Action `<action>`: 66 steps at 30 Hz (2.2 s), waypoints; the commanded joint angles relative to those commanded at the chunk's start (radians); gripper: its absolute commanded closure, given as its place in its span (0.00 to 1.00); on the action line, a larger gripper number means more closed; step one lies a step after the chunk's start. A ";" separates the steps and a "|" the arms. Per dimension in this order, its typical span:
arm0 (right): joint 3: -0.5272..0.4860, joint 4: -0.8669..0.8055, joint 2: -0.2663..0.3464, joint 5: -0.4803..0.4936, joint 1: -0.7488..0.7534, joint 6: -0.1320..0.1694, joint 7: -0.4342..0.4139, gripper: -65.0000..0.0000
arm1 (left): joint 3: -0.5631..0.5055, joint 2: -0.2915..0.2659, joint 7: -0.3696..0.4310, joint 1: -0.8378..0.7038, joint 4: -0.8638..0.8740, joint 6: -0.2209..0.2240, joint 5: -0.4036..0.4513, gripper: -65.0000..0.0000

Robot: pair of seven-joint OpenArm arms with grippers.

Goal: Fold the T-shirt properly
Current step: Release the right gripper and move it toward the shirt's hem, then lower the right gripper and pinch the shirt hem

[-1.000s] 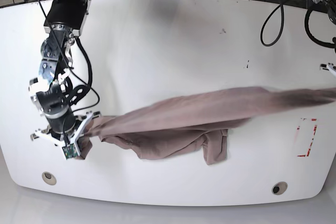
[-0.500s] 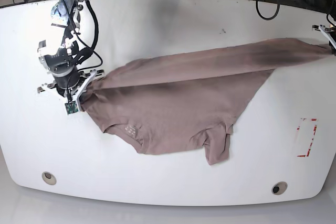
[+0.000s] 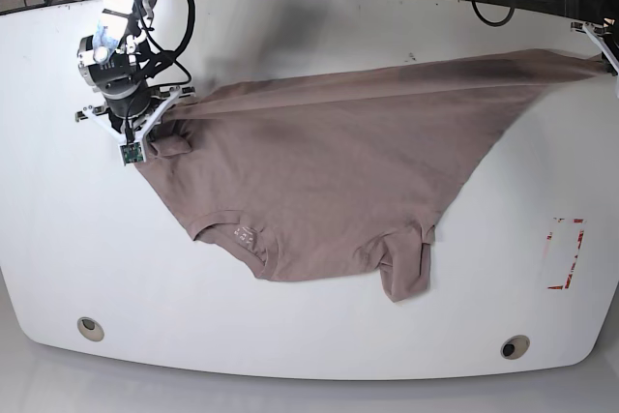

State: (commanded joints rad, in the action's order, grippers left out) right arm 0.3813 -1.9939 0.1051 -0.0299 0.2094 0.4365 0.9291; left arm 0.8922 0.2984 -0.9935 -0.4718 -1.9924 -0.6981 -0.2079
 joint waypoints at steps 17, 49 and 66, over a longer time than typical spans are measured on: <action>0.048 -0.002 -0.063 0.000 0.041 0.000 0.000 0.41 | 0.000 -0.015 0.000 -0.021 0.032 0.000 0.000 1.00; -0.112 0.210 -0.055 0.164 -0.311 0.097 -0.008 0.30 | 0.000 -0.025 0.002 -0.017 0.032 0.000 0.002 1.00; -0.362 1.014 0.051 0.164 -0.756 0.098 -0.399 0.30 | -0.002 -0.026 0.002 -0.015 0.031 0.000 0.002 1.00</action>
State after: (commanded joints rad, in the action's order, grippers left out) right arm 0.0192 -0.9797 0.1557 0.1343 -0.5470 0.5347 0.5301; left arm 0.8907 0.2723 -0.9920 -0.4872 -1.9617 -0.6981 -0.2064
